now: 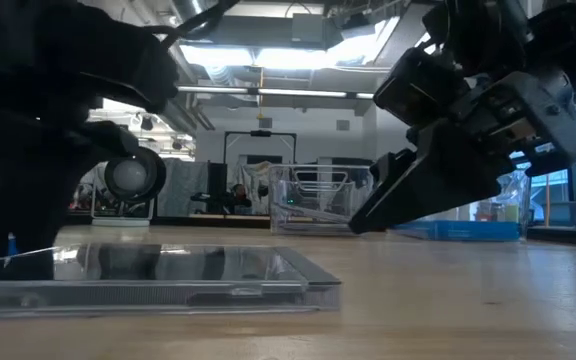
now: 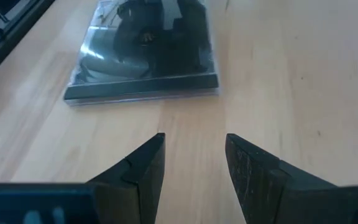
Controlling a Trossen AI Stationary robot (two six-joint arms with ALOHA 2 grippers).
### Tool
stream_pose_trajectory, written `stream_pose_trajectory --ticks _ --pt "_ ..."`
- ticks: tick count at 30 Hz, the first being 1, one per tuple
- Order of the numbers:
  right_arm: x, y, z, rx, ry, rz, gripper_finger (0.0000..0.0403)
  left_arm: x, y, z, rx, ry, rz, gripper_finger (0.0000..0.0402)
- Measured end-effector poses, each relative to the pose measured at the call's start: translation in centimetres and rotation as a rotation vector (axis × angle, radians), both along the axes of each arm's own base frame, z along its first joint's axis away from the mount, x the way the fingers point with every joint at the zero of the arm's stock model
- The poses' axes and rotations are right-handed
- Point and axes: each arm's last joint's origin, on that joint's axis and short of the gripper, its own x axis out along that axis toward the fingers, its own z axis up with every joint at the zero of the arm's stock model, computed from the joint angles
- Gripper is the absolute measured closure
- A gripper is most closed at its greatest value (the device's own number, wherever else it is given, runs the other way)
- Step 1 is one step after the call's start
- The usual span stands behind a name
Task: Pick & place jewel cases by type
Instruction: Put the black CD case into the left transparent bin
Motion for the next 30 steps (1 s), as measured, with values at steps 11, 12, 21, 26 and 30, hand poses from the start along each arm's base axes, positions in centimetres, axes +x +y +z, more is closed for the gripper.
stream_pose_trajectory --ticks 11,12,21,26,30 --pt "-0.1 0.0 -0.2 -0.059 0.016 0.041 0.0231 0.7 0.8 0.1 0.143 -0.120 0.148 0.0272" --pt "-0.2 -0.1 -0.4 -0.074 0.030 0.048 0.0231 0.8 1.1 0.2 0.155 -0.124 0.144 0.0272" --pt "-0.6 -0.2 -0.9 -0.121 0.089 0.069 0.0231 2.8 4.2 0.3 0.211 -0.146 0.033 0.0272" --pt "-0.7 -0.2 -0.9 -0.126 0.092 0.074 0.0231 4.0 6.2 0.4 0.247 -0.166 -0.043 0.0272" --pt "-0.7 -0.1 -0.9 -0.091 0.100 0.053 0.0230 4.7 8.0 0.5 0.301 -0.176 -0.065 0.0272"
